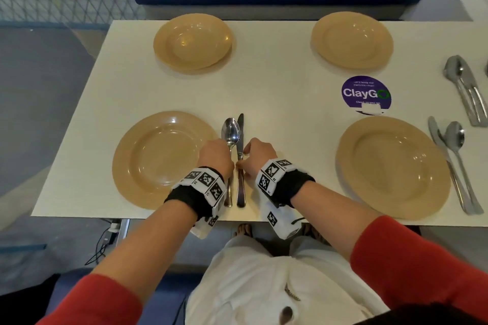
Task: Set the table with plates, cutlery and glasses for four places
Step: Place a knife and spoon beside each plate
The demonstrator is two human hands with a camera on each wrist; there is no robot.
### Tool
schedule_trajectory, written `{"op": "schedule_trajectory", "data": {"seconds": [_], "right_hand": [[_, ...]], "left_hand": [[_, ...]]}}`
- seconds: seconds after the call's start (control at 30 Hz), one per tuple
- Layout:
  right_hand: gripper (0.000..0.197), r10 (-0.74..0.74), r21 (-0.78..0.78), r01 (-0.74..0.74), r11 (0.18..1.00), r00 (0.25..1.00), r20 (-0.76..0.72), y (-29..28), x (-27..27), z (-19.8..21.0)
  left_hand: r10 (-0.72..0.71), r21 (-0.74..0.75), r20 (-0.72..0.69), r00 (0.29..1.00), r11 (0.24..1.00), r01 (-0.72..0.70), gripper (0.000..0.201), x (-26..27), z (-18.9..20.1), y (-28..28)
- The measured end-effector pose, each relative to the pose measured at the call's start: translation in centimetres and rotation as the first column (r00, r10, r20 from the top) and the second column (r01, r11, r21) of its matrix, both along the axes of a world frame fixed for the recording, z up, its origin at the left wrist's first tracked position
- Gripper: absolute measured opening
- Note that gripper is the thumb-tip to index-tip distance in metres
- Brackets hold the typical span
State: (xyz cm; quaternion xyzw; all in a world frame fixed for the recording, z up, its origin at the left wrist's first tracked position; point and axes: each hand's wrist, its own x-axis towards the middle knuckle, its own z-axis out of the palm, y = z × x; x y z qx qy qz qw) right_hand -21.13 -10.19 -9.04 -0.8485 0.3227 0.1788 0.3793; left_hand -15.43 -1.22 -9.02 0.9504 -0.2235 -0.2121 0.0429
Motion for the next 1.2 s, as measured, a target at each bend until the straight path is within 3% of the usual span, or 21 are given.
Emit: {"op": "schedule_trajectory", "data": {"seconds": [0.73, 1.2], "right_hand": [[0.036, -0.054, 0.089, 0.051, 0.995, 0.998, 0.034, 0.1, -0.2, -0.8], [0.039, -0.018, 0.053, 0.016, 0.998, 0.999, 0.042, -0.3, -0.5, -1.3]], "left_hand": [[0.038, -0.03, -0.042, 0.998, 0.999, -0.04, 0.029, -0.1, 0.2, -0.1], [0.015, -0.038, -0.036, 0.999, 0.999, -0.016, 0.025, -0.2, -0.2, 0.3]]}}
